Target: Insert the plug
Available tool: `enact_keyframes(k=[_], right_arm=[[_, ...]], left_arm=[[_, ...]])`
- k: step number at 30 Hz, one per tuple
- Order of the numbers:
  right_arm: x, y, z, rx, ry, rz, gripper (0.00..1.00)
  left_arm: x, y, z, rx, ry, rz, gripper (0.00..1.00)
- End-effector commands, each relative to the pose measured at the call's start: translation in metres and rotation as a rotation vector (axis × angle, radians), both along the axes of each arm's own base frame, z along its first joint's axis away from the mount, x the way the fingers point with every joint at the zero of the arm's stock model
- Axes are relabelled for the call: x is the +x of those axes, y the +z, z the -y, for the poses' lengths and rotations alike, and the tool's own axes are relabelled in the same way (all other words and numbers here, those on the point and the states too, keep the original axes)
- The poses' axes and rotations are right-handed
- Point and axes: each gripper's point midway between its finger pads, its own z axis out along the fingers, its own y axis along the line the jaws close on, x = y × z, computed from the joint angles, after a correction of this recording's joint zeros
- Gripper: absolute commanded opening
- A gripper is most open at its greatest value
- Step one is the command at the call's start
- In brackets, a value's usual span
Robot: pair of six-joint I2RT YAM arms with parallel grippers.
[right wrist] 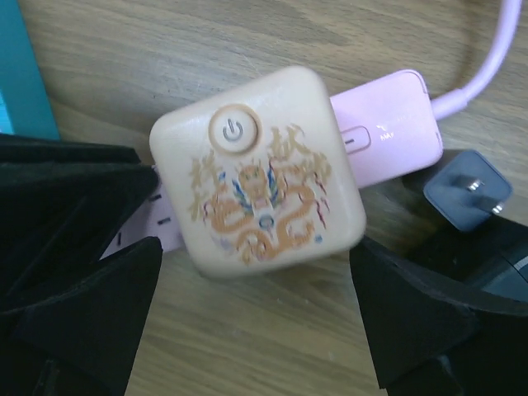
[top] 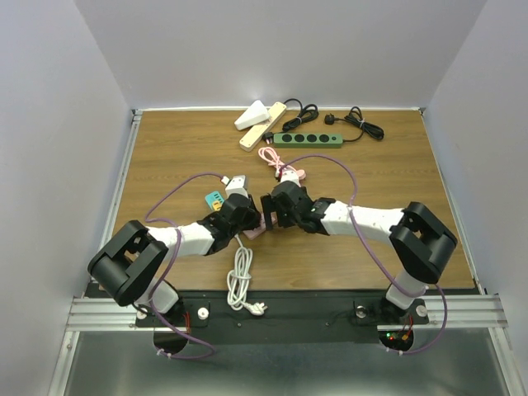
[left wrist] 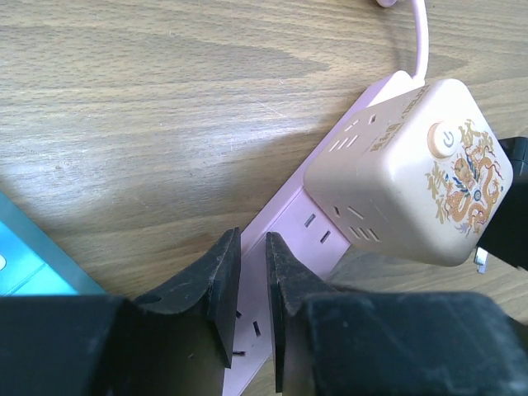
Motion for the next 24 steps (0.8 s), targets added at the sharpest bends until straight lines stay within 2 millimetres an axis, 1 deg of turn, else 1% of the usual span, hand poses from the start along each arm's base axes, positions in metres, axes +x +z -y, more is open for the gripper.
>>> enact_keyframes(k=[1, 4, 6, 8, 10, 12, 14, 17, 21, 23, 24], right_arm=[[-0.008, 0.032, 0.001, 0.067, -0.020, 0.016, 1.00], [-0.010, 0.050, 0.013, 0.078, -0.055, 0.046, 1.00], [-0.014, 0.053, 0.018, 0.079, -0.072, 0.038, 1.00], [-0.022, 0.050, 0.022, 0.097, -0.084, 0.003, 1.00], [-0.030, 0.044, 0.022, 0.120, -0.088, -0.034, 1.00], [-0.037, 0.033, 0.024, 0.130, -0.104, -0.074, 1.00], [-0.040, 0.024, 0.026, 0.118, -0.117, -0.094, 1.00], [-0.043, 0.012, 0.030, 0.092, -0.113, -0.111, 0.96], [-0.037, 0.002, 0.033, 0.050, -0.126, -0.093, 0.95], [-0.027, 0.005, 0.028, 0.052, -0.133, -0.063, 0.92], [-0.023, 0.000, 0.026, 0.037, -0.130, -0.059, 0.90]], left_arm=[[-0.060, -0.040, 0.005, 0.037, -0.138, -0.203, 0.27], [-0.060, -0.041, 0.001, 0.044, -0.122, -0.205, 0.27], [-0.061, -0.043, -0.001, 0.040, -0.104, -0.211, 0.25], [-0.061, -0.043, 0.001, 0.029, -0.100, -0.213, 0.25], [-0.061, -0.041, 0.005, 0.021, -0.110, -0.207, 0.25], [-0.061, -0.039, 0.009, 0.017, -0.122, -0.208, 0.25], [-0.061, -0.039, 0.010, 0.013, -0.126, -0.208, 0.25], [-0.063, -0.039, 0.011, 0.012, -0.140, -0.212, 0.25], [-0.067, -0.040, 0.011, 0.011, -0.154, -0.219, 0.25], [-0.066, -0.039, 0.011, 0.007, -0.154, -0.216, 0.25], [-0.068, -0.039, 0.010, 0.007, -0.153, -0.218, 0.25]])
